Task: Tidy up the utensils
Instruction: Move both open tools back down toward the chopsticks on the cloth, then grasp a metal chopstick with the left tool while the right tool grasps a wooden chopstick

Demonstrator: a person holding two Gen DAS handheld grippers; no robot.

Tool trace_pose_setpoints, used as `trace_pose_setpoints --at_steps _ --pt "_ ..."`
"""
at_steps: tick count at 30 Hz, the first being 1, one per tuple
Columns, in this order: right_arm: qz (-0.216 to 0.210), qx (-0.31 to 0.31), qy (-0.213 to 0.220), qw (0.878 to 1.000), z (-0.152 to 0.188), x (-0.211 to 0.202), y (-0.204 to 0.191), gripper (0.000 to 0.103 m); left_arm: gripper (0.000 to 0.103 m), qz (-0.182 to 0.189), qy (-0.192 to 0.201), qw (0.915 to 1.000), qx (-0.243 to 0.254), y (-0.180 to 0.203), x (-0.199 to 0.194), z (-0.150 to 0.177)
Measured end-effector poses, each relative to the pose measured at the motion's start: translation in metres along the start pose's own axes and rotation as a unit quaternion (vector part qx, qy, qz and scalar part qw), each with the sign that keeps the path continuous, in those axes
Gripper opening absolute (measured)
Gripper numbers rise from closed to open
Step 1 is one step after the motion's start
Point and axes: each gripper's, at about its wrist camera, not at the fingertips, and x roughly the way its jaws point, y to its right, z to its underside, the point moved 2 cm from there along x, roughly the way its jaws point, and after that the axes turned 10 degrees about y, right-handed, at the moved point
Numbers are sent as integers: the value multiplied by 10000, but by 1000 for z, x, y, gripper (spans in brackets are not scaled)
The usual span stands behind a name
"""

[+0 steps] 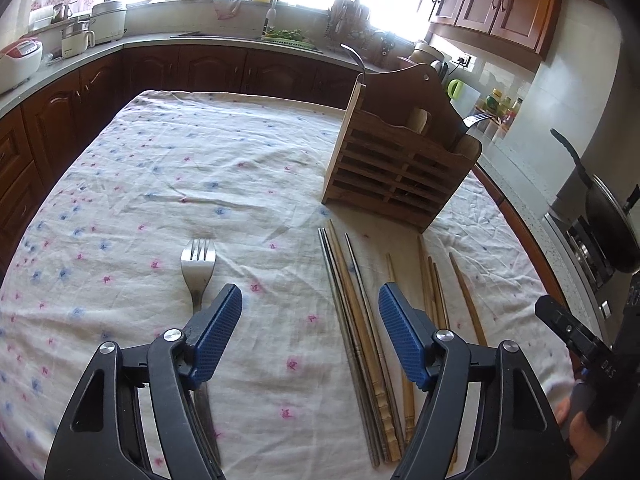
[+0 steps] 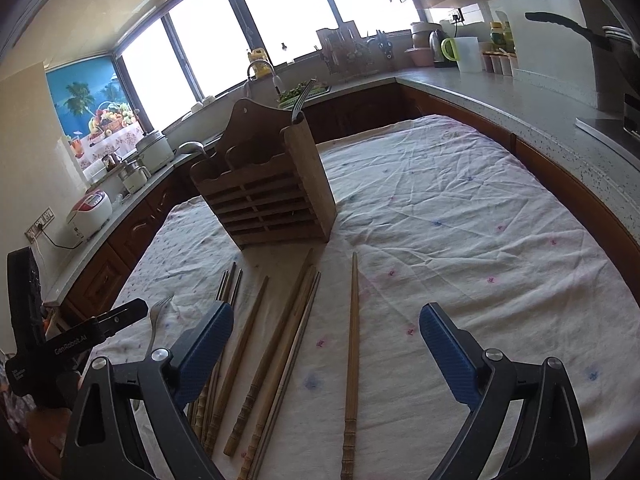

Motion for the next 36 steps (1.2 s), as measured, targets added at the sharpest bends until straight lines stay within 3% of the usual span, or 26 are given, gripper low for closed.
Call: trace_pose_setpoints --at_steps 4,8,11,14,27,32,36 --pt "6 -42 -118 9999 -3 11 1 81 62 22 -113 9999 31 4 12 -3" --pt "-42 12 -344 9994 -3 27 2 53 48 47 -294 9995 71 6 25 -5" --pt "-100 11 -498 9987 -2 39 -1 40 35 51 -445 9989 99 7 35 -5" --pt "-173 -35 -615 9980 -1 49 -6 29 29 76 -579 9983 77 6 45 -5" --pt "-20 -313 -1343 9904 18 103 -17 16 24 149 -920 9956 111 9 84 -9" --pt "59 -501 -1361 9894 16 107 -20 12 16 81 -1094 9936 274 10 103 -6" --pt "121 -610 -1402 9882 15 111 -20 8 15 121 -1041 9938 372 9 107 -6"
